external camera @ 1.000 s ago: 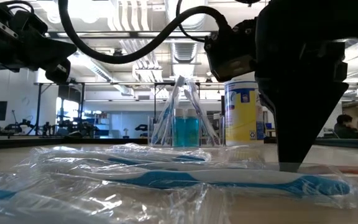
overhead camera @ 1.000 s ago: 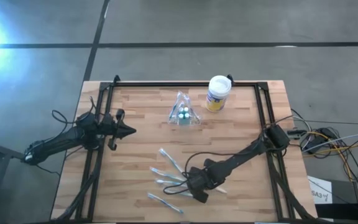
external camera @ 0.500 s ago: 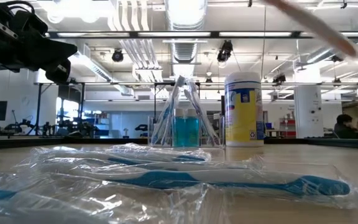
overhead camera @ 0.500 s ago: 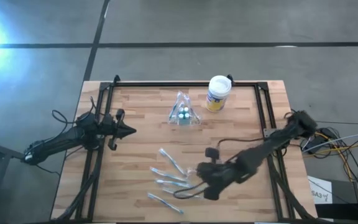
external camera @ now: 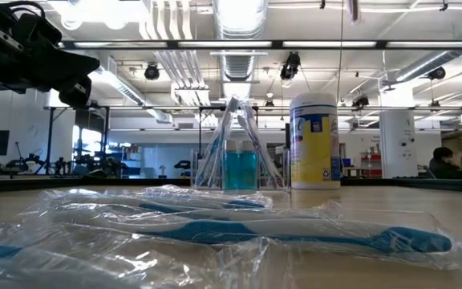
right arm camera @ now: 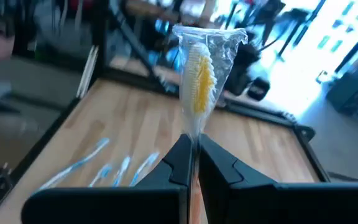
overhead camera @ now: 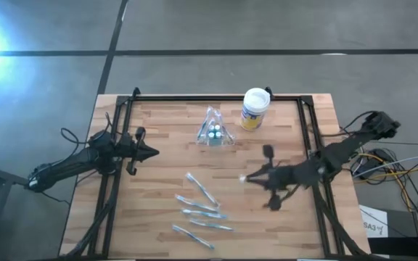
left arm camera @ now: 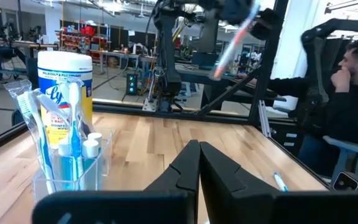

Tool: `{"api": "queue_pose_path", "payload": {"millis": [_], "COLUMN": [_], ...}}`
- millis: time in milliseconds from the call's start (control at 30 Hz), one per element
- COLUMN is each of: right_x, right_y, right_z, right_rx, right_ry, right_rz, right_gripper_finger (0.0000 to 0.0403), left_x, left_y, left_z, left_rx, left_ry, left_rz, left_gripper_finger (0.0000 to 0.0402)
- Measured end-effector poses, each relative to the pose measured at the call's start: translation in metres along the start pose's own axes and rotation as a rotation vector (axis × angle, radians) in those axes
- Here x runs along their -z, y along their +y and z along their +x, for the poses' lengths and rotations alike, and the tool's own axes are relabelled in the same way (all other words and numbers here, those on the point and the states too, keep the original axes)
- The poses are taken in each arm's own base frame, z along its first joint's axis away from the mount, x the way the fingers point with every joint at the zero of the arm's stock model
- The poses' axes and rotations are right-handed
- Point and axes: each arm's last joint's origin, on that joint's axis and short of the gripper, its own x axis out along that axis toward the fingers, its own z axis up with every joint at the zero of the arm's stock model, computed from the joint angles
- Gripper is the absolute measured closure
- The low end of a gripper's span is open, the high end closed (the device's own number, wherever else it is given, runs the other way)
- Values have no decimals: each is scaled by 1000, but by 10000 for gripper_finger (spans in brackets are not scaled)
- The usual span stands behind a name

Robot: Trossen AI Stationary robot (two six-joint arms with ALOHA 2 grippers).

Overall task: Pick & Place toothbrushing station
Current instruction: Put the yellow toothbrush into the transparent organizer

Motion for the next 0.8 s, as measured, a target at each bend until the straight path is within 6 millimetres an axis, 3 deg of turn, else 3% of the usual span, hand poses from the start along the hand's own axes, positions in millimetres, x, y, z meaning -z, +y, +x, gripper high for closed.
{"api": "queue_pose_path", "payload": {"millis": [233, 400, 800], "right_x": [60, 89, 131], "right_y": [-24, -30, -32], "right_z": [-34, -50, -61], "right_rx": [29, 10, 23], "right_ry": [-211, -367, -443], "right_rz": [67, 68, 67], "right_gripper_finger": [391, 391, 392], "left_x": [0, 0, 0], "left_y": [0, 1, 3], "left_z": [0, 0, 0], "left_rx": [-2, -34, -112], "left_ry": [1, -2, -6], "left_rz": [15, 62, 180], "left_gripper_finger": [392, 387, 390]}}
